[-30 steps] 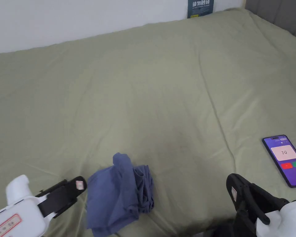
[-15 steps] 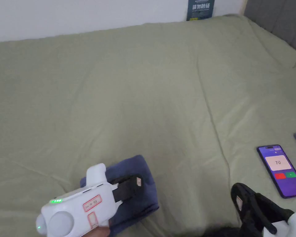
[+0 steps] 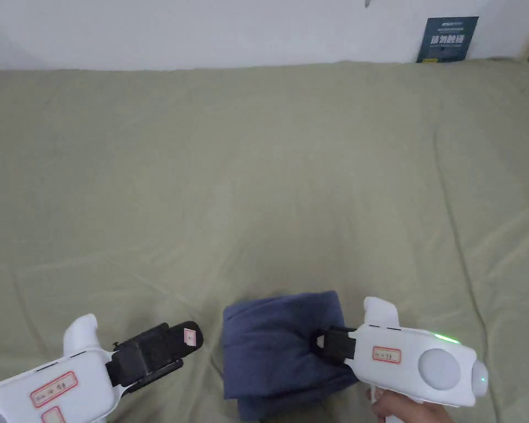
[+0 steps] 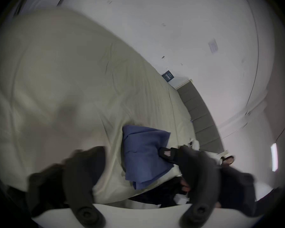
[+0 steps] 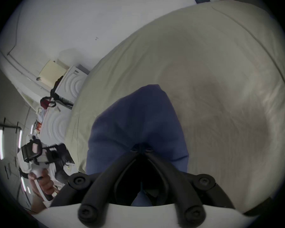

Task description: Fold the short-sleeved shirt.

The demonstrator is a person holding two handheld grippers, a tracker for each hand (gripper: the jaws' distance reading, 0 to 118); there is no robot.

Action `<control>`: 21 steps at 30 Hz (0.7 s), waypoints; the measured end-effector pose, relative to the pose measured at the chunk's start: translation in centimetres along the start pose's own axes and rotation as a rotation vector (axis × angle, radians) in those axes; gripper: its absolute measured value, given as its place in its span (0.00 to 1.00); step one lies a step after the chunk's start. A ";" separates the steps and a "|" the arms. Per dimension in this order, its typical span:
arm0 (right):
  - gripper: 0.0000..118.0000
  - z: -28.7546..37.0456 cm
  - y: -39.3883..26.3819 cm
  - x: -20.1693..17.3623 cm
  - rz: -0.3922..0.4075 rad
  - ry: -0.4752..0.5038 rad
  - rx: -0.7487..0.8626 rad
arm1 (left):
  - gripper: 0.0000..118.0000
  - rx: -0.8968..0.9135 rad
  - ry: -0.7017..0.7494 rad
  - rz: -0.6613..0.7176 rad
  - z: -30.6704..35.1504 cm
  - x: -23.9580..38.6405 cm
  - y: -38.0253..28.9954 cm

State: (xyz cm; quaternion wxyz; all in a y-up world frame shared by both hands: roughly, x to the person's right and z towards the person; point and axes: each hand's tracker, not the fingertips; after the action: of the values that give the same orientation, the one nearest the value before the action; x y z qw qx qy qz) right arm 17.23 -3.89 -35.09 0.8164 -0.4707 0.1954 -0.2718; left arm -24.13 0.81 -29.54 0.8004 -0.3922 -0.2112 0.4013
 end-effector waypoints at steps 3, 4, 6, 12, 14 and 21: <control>0.02 0.2 0.7 0.9 -0.058 0.020 -0.023 | 0.87 -0.101 -0.072 0.085 -4.4 -2.3 0.4; 0.02 0.0 0.8 1.1 -0.049 0.020 -0.023 | 0.87 -0.142 -0.077 0.092 -6.1 -2.9 0.3; 0.02 -0.2 1.1 1.5 -0.047 0.024 -0.026 | 0.87 -0.167 -0.002 0.070 -9.0 -2.9 0.1; 0.02 0.1 1.1 2.1 -0.088 0.067 -0.028 | 0.87 -0.187 -0.070 0.031 -12.8 -1.4 0.2; 0.02 0.1 1.2 2.4 -0.087 0.077 -0.028 | 0.87 -0.208 -0.049 -0.013 -12.7 -1.5 1.1; 0.02 0.2 0.7 3.4 -0.122 0.153 -0.012 | 0.87 -0.334 -0.197 0.100 -14.1 0.6 -0.6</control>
State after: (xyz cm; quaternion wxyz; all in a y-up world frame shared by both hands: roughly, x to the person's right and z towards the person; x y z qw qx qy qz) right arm 20.17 -5.62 -35.81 0.7782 -0.4645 0.2297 -0.3548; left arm -14.22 -5.40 -37.54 0.6788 -0.4883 -0.3324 0.4362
